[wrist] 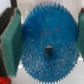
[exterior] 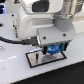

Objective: Insert the blue gear onto the right peg, followed by the red gear

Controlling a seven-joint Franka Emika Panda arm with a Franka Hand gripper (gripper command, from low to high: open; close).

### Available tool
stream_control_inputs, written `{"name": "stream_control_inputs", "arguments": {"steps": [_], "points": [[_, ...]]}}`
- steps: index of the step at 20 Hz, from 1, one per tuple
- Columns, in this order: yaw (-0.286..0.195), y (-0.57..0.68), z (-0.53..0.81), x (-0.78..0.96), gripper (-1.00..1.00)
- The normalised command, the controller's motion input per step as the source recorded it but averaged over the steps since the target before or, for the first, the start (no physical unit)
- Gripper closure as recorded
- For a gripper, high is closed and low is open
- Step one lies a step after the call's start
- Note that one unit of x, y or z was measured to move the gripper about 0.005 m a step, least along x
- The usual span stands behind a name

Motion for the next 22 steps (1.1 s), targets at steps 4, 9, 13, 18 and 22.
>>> {"name": "stream_control_inputs", "arguments": {"steps": [4, 9, 13, 18, 22], "points": [[0.000, 0.27, 0.35, 0.07, 1.00], [0.000, -0.08, 0.17, 0.12, 1.00], [0.000, -0.10, 0.04, 0.03, 1.00], [0.000, -0.16, 0.02, 0.10, 1.00], [0.000, -0.13, 0.03, 0.11, 1.00]]}}
